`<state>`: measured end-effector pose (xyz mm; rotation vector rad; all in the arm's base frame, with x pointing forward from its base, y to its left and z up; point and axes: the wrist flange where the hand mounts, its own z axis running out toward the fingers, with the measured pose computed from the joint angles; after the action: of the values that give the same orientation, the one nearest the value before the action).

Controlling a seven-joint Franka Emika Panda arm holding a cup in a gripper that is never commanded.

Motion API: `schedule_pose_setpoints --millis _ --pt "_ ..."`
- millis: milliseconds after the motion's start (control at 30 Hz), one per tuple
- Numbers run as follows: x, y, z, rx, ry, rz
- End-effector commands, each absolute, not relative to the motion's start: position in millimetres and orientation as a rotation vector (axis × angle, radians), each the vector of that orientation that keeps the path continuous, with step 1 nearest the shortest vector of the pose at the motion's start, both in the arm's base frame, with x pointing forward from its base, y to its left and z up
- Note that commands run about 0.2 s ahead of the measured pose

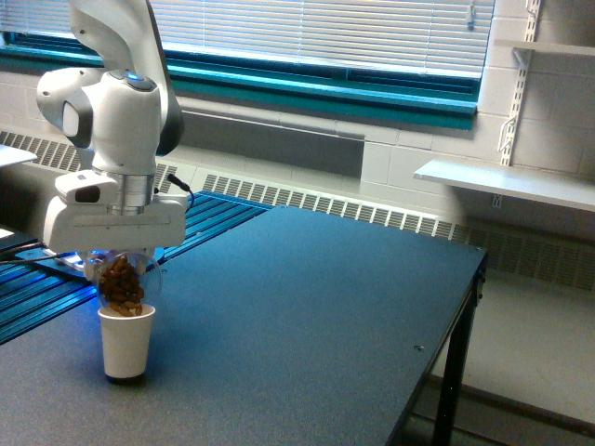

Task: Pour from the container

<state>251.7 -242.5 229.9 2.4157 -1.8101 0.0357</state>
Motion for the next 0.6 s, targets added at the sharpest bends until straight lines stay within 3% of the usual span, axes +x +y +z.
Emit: schedule_pose_setpoints --millis 33,600 --pt "257.6 -244.7 233.0 2.428 -1.794 0.037" --pt "250.4 -247.8 226.0 2.42 -1.816 -0.006"
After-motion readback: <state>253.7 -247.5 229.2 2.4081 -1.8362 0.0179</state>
